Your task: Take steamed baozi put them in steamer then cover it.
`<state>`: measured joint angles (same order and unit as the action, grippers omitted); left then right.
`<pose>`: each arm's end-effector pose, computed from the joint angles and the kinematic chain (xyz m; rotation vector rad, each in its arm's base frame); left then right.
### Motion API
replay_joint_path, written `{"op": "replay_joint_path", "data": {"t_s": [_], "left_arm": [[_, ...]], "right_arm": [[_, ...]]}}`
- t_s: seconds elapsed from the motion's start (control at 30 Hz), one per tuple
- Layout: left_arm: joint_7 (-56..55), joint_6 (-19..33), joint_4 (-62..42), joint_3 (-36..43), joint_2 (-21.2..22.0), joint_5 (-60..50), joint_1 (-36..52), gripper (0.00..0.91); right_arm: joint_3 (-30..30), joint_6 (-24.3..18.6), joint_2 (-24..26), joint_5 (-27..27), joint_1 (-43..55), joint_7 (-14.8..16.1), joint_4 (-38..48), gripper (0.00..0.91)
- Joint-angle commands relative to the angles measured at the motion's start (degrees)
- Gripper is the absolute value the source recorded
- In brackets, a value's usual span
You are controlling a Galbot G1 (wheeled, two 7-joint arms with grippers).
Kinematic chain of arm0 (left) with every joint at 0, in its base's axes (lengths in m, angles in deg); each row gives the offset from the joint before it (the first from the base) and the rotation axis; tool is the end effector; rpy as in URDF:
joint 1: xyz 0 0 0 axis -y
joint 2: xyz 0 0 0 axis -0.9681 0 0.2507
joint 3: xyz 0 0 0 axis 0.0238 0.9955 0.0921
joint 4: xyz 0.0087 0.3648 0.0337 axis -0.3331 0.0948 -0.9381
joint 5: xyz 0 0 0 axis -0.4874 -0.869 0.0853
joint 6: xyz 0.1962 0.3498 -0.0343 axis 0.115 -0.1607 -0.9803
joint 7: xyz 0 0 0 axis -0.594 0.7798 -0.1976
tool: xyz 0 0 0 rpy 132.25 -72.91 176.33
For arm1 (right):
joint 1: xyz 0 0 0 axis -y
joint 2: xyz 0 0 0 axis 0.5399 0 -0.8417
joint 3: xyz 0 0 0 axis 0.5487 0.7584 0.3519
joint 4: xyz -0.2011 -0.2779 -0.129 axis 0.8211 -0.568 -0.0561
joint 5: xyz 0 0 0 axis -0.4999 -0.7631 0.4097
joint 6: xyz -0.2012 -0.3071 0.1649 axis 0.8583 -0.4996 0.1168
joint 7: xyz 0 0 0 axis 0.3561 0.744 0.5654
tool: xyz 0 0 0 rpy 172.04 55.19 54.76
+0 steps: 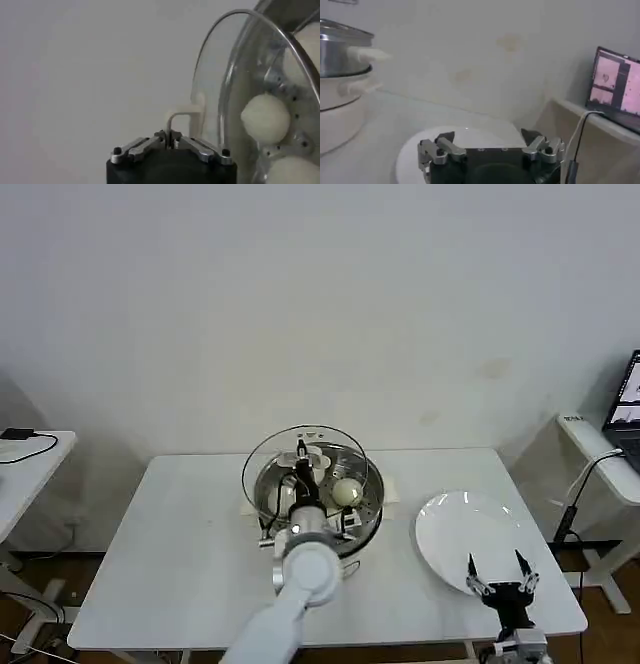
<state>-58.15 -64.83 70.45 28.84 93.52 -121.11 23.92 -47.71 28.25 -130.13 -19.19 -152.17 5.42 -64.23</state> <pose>0.3741 -0.2107 -0.2451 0.1051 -2.2555 -2.0688 0.1992 -0.1219 -0.3811 -0.1910 -2.9347 0.4123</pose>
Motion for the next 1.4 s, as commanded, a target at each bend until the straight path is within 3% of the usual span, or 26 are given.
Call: {"op": "replay_joint_path", "data": {"t_s": [0.03, 1.4], "left_arm": [[0.61, 0.46, -1.82, 1.2, 3.75, -6.08, -1.32, 0.0], [1.43, 1.48, -1.28, 1.26, 3.93, -7.64, -4.2, 0.0]], "right_arm": [[0.41, -0.09, -0.24, -0.49, 0.05, -0.08, 0.06, 0.907], [1.64, -0.47, -0.75, -1.91, 0.07, 0.02, 0.52, 0.907]]}}
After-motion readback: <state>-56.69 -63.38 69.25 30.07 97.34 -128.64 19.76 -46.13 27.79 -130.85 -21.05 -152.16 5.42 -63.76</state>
